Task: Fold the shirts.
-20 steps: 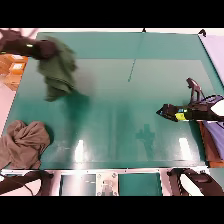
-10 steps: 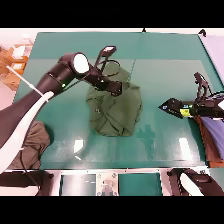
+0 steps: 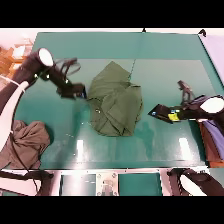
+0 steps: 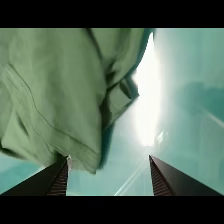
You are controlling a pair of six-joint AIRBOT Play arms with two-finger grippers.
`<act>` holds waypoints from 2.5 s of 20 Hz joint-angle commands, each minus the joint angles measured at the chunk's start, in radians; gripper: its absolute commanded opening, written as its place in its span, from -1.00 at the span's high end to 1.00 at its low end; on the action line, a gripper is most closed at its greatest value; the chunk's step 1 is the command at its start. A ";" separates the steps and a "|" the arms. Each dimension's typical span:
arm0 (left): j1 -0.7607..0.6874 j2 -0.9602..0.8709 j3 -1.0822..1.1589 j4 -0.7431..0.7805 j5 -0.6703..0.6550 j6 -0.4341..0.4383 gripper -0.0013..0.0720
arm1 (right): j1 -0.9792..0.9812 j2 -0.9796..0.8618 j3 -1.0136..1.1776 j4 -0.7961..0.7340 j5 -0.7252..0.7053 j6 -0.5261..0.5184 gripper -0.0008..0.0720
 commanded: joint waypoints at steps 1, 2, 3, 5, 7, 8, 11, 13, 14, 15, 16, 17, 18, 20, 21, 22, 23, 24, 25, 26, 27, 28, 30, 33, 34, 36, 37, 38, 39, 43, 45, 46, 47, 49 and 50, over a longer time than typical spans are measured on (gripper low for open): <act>0.020 -0.001 -0.284 -0.194 -0.018 0.060 -0.93 | 0.079 -0.177 0.037 0.074 -0.078 -0.073 -0.57; 0.003 -0.001 -0.362 -0.259 0.014 0.082 -0.93 | 0.079 -0.234 0.074 0.093 -0.078 -0.100 -0.57; -0.016 -0.001 -0.420 -0.304 0.044 0.099 -0.93 | 0.077 -0.288 0.121 0.106 -0.079 -0.120 -0.57; -0.071 -0.001 -0.505 -0.346 0.131 0.103 -0.93 | 0.076 -0.371 0.228 0.106 -0.078 -0.147 -0.57; -0.136 -0.001 -0.534 -0.353 0.240 0.093 -0.93 | 0.076 -0.442 0.339 0.106 -0.074 -0.164 -0.57; -0.162 -0.001 -0.533 -0.363 0.292 0.078 -0.93 | 0.076 -0.478 0.389 0.106 -0.064 -0.165 -0.57; -0.196 -0.001 -0.531 -0.424 0.425 0.056 -0.78 | 0.076 -0.575 0.531 0.121 -0.025 -0.168 -0.57; -0.193 -0.001 -0.528 -0.433 0.436 0.060 0.85 | 0.077 -0.624 0.591 0.187 -0.021 -0.190 -0.56; -0.193 -0.001 -0.523 -0.429 0.434 0.060 0.90 | 0.077 -0.651 0.615 0.219 -0.021 -0.197 -0.53; -0.193 -0.001 -0.516 -0.425 0.434 0.060 0.90 | 0.077 -0.679 0.634 0.230 -0.021 -0.197 -0.53; -0.193 -0.001 -0.505 -0.419 0.434 0.060 0.90 | 0.077 -0.710 0.649 0.229 -0.022 -0.197 -0.45; -0.193 -0.001 -0.491 -0.400 0.431 0.059 0.90 | 0.076 -0.738 0.660 0.229 -0.022 -0.198 -0.27; -0.193 -0.001 -0.477 -0.376 0.423 0.056 0.90 | 0.072 -0.766 0.677 0.229 -0.022 -0.197 -0.25; -0.193 -0.001 -0.440 -0.305 0.397 0.039 0.90 | 0.069 -0.804 0.714 0.230 -0.021 -0.195 -0.16; -0.193 -0.001 -0.420 -0.253 0.388 0.017 0.90 | 0.071 -0.816 0.728 0.230 -0.021 -0.194 0.06; -0.193 -0.001 -0.401 -0.201 0.380 -0.009 0.90 | 0.078 -0.823 0.734 0.230 -0.021 -0.195 0.36; -0.193 -0.001 -0.379 -0.147 0.372 -0.035 0.90 | 0.084 -0.826 0.735 0.236 -0.015 -0.201 0.87; -0.193 -0.001 -0.356 -0.098 0.356 -0.055 0.90 | 0.084 -0.825 0.740 0.238 -0.005 -0.223 0.94; -0.193 -0.001 -0.326 -0.022 0.326 -0.073 0.90 | 0.080 -0.825 0.763 0.236 0.019 -0.237 0.94; -0.193 -0.001 -0.293 0.074 0.292 -0.106 0.90 | 0.062 -0.821 0.794 0.236 0.049 -0.250 0.94; -0.193 0.000 -0.256 0.177 0.256 -0.137 0.90 | 0.033 -0.808 0.826 0.235 0.078 -0.249 0.94; -0.193 0.010 -0.217 0.282 0.222 -0.163 0.90 | -0.004 -0.781 0.853 0.237 0.109 -0.249 0.94; -0.193 0.051 -0.134 0.389 0.183 -0.169 0.90 | -0.070 -0.698 0.874 0.254 0.148 -0.247 0.94; -0.193 0.129 0.075 0.394 0.180 -0.167 0.90 | -0.111 -0.535 0.874 0.320 0.154 -0.282 0.94; -0.193 0.145 0.143 0.390 0.168 -0.170 0.90 | -0.111 -0.483 0.874 0.315 0.154 -0.283 0.94; -0.193 0.155 0.194 0.309 0.121 -0.194 0.90 | -0.100 -0.439 0.869 0.267 0.171 -0.270 0.94; -0.196 0.151 0.164 0.229 0.114 -0.193 0.90 | -0.093 -0.439 0.857 0.259 0.183 -0.264 0.94; -0.202 0.149 0.103 0.146 0.141 -0.193 0.89 | -0.084 -0.439 0.828 0.260 0.182 -0.265 0.94; -0.212 0.149 0.020 0.071 0.187 -0.193 0.89 | -0.077 -0.439 0.797 0.258 0.176 -0.269 0.94; -0.274 0.149 -0.313 -0.131 0.392 -0.203 -0.95 | -0.094 -0.439 0.703 0.257 0.147 -0.276 0.94; -0.324 0.148 -0.412 -0.226 0.552 -0.203 -0.96 | -0.105 -0.440 0.698 0.254 0.144 -0.277 0.94; -0.358 0.147 -0.439 -0.249 0.632 -0.203 -0.96 | -0.108 -0.440 0.698 0.254 0.143 -0.277 0.94; -0.397 0.141 -0.457 -0.263 0.704 -0.205 -0.96 | -0.113 -0.440 0.698 0.254 0.137 -0.288 0.94; -0.461 0.089 -0.458 -0.307 0.759 -0.214 -0.95 | -0.117 -0.440 0.698 0.254 0.125 -0.295 0.94; -0.486 0.050 -0.457 -0.338 0.784 -0.214 -0.95 | -0.119 -0.440 0.698 0.254 0.125 -0.296 0.94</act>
